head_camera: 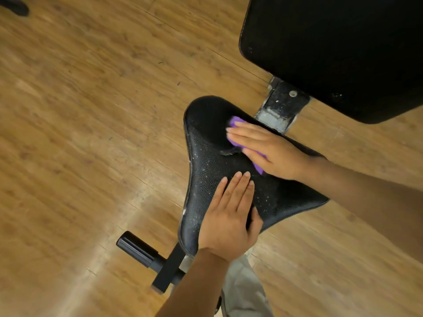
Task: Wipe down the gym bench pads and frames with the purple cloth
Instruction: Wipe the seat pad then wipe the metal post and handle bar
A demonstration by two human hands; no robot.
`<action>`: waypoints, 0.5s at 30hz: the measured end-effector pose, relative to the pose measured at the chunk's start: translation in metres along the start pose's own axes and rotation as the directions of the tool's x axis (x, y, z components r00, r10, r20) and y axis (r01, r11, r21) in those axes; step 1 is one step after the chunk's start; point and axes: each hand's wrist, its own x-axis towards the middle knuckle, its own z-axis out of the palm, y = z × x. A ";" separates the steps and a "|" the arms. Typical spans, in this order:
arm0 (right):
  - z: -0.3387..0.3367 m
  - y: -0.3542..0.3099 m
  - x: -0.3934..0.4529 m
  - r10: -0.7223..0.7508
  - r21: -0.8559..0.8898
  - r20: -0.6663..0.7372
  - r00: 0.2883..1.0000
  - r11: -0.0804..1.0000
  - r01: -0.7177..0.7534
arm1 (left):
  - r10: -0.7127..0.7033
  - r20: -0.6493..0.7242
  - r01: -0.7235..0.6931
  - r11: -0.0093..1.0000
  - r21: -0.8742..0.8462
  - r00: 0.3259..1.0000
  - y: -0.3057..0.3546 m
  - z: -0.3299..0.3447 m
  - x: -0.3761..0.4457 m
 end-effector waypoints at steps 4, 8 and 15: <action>0.008 -0.008 -0.082 0.251 -0.095 -0.156 0.955 0.959 -0.267 | 0.006 0.020 -0.006 1.000 0.006 1.000 -0.001 0.000 -0.001; 0.028 -0.021 -0.078 0.476 -0.047 -0.353 0.805 0.851 -0.523 | 0.004 0.016 -0.004 1.000 -0.003 1.000 -0.001 0.000 0.000; 0.044 -0.058 -0.111 0.190 -0.015 -0.163 0.968 0.981 -0.195 | -0.012 0.077 0.012 1.000 0.001 0.997 -0.001 -0.006 -0.001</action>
